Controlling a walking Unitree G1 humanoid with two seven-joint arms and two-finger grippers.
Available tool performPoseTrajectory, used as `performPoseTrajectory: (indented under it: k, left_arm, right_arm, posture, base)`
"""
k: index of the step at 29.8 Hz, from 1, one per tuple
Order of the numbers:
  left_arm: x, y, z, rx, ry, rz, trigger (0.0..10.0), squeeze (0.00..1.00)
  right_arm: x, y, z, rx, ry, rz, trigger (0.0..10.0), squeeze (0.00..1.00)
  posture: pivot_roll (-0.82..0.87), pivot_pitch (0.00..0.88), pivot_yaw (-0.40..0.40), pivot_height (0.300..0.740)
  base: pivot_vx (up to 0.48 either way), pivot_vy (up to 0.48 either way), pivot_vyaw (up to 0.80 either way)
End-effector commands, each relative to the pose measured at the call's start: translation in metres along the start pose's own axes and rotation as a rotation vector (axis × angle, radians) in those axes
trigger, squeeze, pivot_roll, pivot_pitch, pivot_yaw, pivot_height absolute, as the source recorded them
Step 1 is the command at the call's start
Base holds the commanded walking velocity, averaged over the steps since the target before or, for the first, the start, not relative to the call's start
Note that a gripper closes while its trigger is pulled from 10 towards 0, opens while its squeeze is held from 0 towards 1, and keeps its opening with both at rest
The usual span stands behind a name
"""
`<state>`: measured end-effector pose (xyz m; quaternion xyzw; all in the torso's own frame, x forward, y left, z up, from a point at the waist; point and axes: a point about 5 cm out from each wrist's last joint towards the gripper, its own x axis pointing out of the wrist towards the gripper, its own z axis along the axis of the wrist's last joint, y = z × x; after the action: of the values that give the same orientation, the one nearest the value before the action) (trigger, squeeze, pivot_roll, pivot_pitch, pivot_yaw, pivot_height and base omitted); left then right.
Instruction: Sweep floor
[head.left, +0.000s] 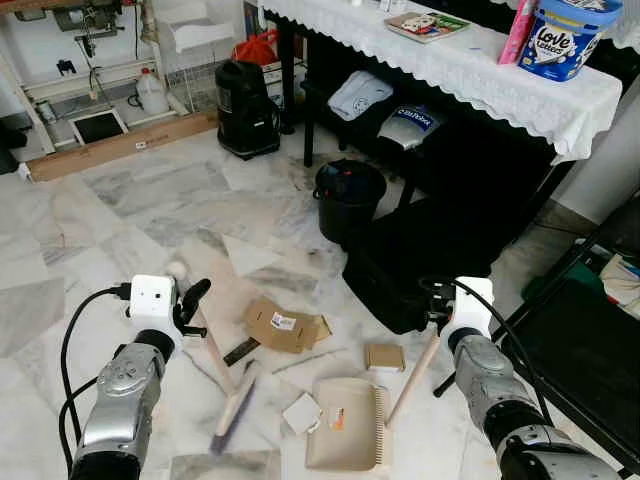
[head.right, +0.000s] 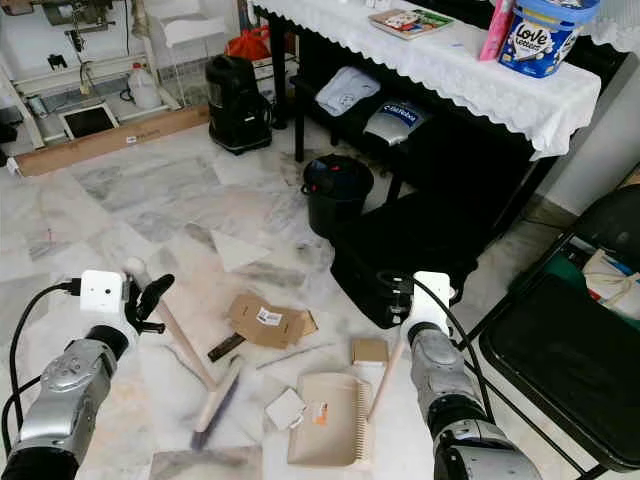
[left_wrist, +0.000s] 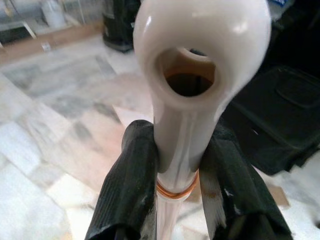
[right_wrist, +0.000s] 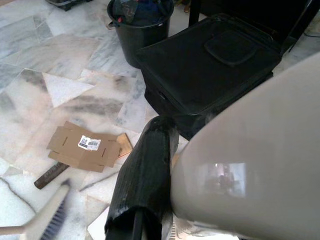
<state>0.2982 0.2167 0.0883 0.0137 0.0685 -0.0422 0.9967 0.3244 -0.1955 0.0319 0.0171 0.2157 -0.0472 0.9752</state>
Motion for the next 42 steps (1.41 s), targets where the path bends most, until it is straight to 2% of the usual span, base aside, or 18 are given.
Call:
performPoseTrajectory:
  k: [1, 4, 5, 8, 11, 12, 17, 21, 25, 34, 42]
  left_arm:
    - [-0.001, -0.002, -0.012, -0.043, 0.08, -0.021, 10.0, 0.0]
    - [-0.002, -0.004, -0.017, -0.088, 0.13, -0.051, 10.0, 0.0]
    - [-0.002, -0.005, -0.024, -0.092, 0.179, -0.057, 10.0, 0.0]
    - [-0.003, -0.007, -0.029, -0.091, 0.198, -0.07, 10.0, 0.0]
    - [-0.001, -0.017, -0.029, -0.179, 0.205, -0.106, 10.0, 0.0]
    - [0.0, -0.018, -0.028, -0.183, 0.205, -0.109, 10.0, 0.0]
    - [0.004, -0.019, -0.025, -0.171, 0.198, -0.108, 10.0, 0.0]
    - [0.005, -0.018, -0.024, -0.155, 0.198, -0.102, 10.0, 0.0]
    - [0.005, -0.018, -0.024, -0.152, 0.194, -0.095, 10.0, 0.0]
    - [0.004, -0.011, -0.02, -0.102, 0.177, -0.07, 10.0, 0.0]
    - [0.006, -0.01, -0.016, -0.079, 0.165, -0.067, 10.0, 0.0]
  right_arm:
    - [-0.006, -0.001, -0.029, 0.008, 0.128, -0.004, 10.0, 0.0]
    - [-0.006, -0.003, -0.029, 0.008, 0.128, -0.008, 10.0, 0.0]
    - [-0.006, -0.003, -0.029, 0.008, 0.129, -0.008, 10.0, 0.0]
    - [-0.006, -0.003, -0.029, 0.006, 0.129, -0.008, 10.0, 0.0]
    - [-0.004, -0.005, -0.021, -0.083, 0.106, -0.016, 10.0, 0.0]
    - [-0.003, -0.005, -0.017, -0.106, 0.092, -0.017, 10.0, 0.0]
    - [0.0, -0.01, 0.002, -0.182, 0.028, -0.04, 10.0, 0.0]
    - [0.002, -0.009, 0.012, -0.163, -0.006, -0.043, 10.0, 0.0]
    - [0.003, -0.006, 0.014, -0.169, -0.01, -0.043, 10.0, 0.0]
    - [0.002, -0.007, 0.014, -0.249, -0.009, -0.068, 10.0, 0.0]
    - [0.004, -0.005, 0.016, -0.248, -0.007, -0.068, 10.0, 0.0]
  posture:
    - [0.08, 0.071, -0.043, 0.74]
    - [0.08, 0.078, -0.042, 0.74]
    - [0.08, 0.078, -0.042, 0.74]
    - [0.08, 0.081, -0.041, 0.74]
    - [0.07, 0.081, -0.039, 0.74]
    - [0.07, 0.081, -0.039, 0.74]
    - [0.06, 0.076, -0.044, 0.74]
    - [0.07, 0.068, -0.046, 0.74]
    - [0.07, 0.068, -0.047, 0.74]
    - [0.07, 0.056, -0.051, 0.74]
    - [0.07, 0.051, -0.054, 0.74]
  base:
    - [0.0, 0.0, 0.0]
    - [0.0, 0.0, 0.0]
    - [0.0, 0.0, 0.0]
    - [0.0, 0.0, 0.0]
    - [0.0, 0.0, 0.0]
    - [0.0, 0.0, 0.0]
    - [0.0, 0.0, 0.0]
    - [0.0, 0.0, 0.0]
    - [0.0, 0.0, 0.0]
    - [0.0, 0.0, 0.0]
    - [0.0, 0.0, 0.0]
